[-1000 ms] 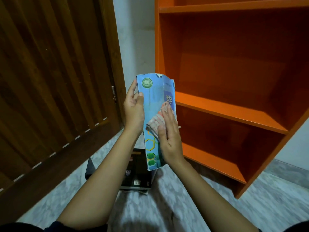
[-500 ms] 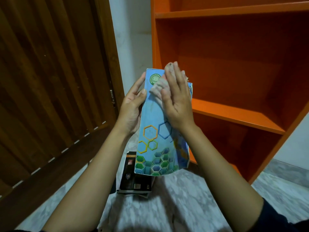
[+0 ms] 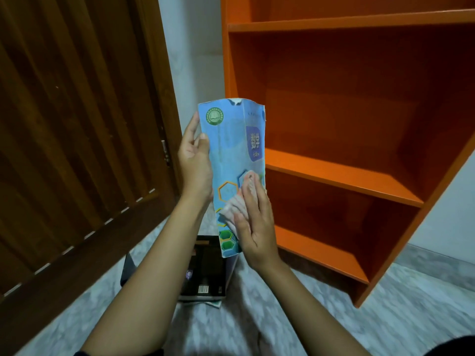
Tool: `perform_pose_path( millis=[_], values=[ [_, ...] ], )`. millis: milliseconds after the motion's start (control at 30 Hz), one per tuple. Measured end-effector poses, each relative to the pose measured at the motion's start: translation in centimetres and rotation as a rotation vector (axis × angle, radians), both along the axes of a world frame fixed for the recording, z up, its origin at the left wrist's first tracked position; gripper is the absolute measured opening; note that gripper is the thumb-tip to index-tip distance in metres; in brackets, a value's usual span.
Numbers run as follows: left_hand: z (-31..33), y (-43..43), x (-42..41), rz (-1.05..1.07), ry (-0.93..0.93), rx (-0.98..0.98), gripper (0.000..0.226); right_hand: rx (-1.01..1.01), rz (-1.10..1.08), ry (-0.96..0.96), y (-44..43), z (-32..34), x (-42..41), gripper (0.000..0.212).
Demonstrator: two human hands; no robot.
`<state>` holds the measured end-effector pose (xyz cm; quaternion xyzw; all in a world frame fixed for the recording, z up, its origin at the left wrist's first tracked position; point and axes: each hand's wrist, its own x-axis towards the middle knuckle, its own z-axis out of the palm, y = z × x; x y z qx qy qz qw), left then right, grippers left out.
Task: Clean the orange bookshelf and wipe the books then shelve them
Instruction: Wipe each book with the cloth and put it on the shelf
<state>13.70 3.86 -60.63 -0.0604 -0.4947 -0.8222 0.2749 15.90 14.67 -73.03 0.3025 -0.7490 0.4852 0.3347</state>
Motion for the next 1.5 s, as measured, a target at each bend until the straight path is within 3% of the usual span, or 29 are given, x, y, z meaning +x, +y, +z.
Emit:
perform_pose_path(
  millis=[233,433,600,800,967,1167,1500],
  values=[
    [1.3,0.1,0.4,-0.191,0.082,-0.031,0.038,-0.409,-0.081,-0.303,0.5,-0.2,-1.8,0.042],
    [2.8,-0.3,-0.5,-0.206,0.124,-0.015,0.041,-0.568,0.165,-0.482,2.3,2.4,-4.1,0.04],
    [3.4,-1.1,-1.9,-0.135,0.126,-0.044,0.041,-0.584,0.346,-0.526,3.7,3.2,-6.2,0.045],
    [3.9,-1.4,-5.1,-0.084,0.098,-0.071,0.037,-0.614,0.378,-0.54,4.0,3.5,-9.8,0.044],
    [5.7,-1.7,-9.9,0.072,0.17,-0.17,0.034,-0.658,0.313,-0.48,5.6,6.0,-14.7,0.046],
    [6.3,-0.2,-16.8,0.325,0.269,-0.134,0.039,-0.496,0.189,-0.332,7.4,10.5,-23.9,0.042],
    [1.9,1.6,-23.7,0.525,0.382,-0.257,0.038,-0.544,0.074,-0.408,4.4,8.8,-33.4,0.04]
  ],
)
